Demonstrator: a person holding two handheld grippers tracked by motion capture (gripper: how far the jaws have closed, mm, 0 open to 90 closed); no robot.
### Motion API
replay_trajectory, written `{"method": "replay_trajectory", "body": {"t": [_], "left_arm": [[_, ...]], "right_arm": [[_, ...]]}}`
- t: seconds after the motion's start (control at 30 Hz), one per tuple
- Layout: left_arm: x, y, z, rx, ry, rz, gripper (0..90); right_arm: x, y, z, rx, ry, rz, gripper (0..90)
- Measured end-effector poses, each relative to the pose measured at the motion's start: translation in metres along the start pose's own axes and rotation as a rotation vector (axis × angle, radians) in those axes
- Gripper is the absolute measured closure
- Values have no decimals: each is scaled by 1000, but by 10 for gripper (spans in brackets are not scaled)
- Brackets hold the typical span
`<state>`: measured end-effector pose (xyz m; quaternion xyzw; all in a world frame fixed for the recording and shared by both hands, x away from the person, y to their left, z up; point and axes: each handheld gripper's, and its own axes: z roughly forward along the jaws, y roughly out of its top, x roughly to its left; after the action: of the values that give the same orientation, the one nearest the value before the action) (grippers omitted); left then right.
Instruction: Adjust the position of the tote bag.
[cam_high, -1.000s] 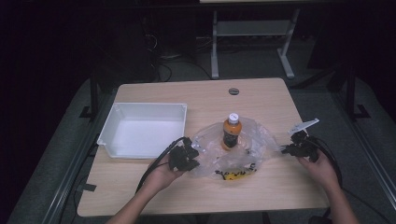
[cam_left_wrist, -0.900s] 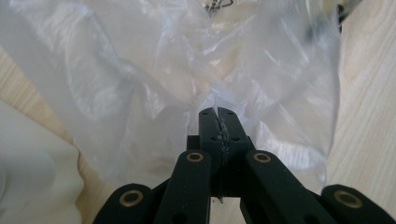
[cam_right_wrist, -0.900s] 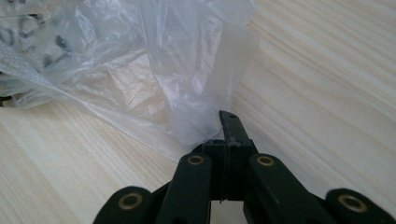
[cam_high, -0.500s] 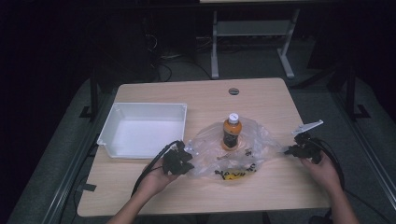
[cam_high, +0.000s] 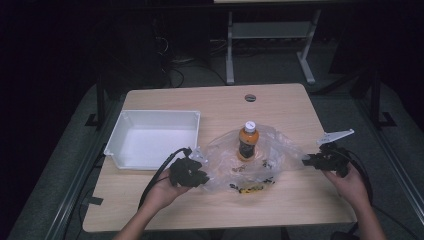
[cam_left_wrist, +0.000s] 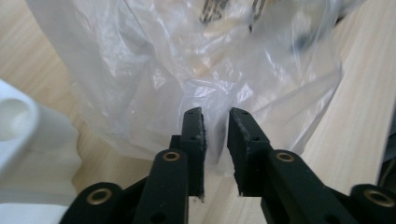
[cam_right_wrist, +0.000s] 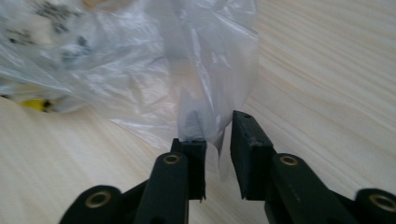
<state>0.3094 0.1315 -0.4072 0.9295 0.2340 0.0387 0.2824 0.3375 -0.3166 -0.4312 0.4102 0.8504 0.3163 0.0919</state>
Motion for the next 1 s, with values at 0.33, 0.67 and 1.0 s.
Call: {"method": "replay_trajectory", "body": {"t": [0.33, 0.67, 1.0], "left_arm": [[-1, 12, -28, -75, -22, 9, 660], [0, 32, -41, -109, -26, 26, 631], [7, 60, -41, -128, 31, 34, 575]], "right_arm": [[16, 3, -30, -97, 15, -48, 599], [26, 25, -39, -127, 37, -103, 564], [28, 58, -11, -92, 70, -138, 548]]}}
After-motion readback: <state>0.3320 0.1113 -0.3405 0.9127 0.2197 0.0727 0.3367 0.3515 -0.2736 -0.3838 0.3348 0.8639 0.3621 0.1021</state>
